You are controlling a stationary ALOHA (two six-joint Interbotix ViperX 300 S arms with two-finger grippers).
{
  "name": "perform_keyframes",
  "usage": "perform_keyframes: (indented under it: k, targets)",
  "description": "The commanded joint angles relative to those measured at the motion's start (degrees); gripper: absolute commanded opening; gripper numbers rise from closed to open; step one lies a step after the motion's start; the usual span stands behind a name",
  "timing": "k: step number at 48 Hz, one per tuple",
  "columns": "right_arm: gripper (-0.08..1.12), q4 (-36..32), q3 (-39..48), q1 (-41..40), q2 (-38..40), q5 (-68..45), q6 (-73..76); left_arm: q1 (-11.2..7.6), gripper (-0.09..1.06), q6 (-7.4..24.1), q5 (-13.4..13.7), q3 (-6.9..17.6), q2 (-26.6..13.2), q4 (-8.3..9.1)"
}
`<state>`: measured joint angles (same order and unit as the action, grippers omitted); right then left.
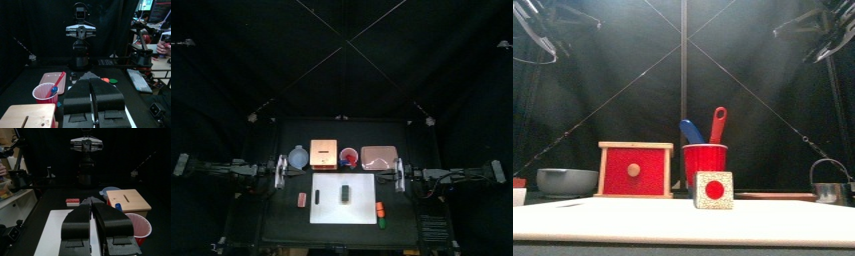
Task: Cut the sushi into 4 pieces with the knife
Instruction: Pick up the knife at its handle with right hand
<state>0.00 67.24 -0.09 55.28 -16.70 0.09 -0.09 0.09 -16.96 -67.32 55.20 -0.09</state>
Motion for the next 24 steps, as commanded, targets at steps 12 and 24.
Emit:
perform_keyframes:
  k: [12,24]
  targets:
    - [0.06,0.7,-12.0,-3.3,-12.6,7.4,0.7,-0.18,0.07,0.3,-5.4,0.7,-6.9,0.0]
    - [0.11,4.0,-28.7,-7.0,-26.1,30.8,0.8,0.09,0.21,0.1,-6.0,1.2,-9.8,-0.09]
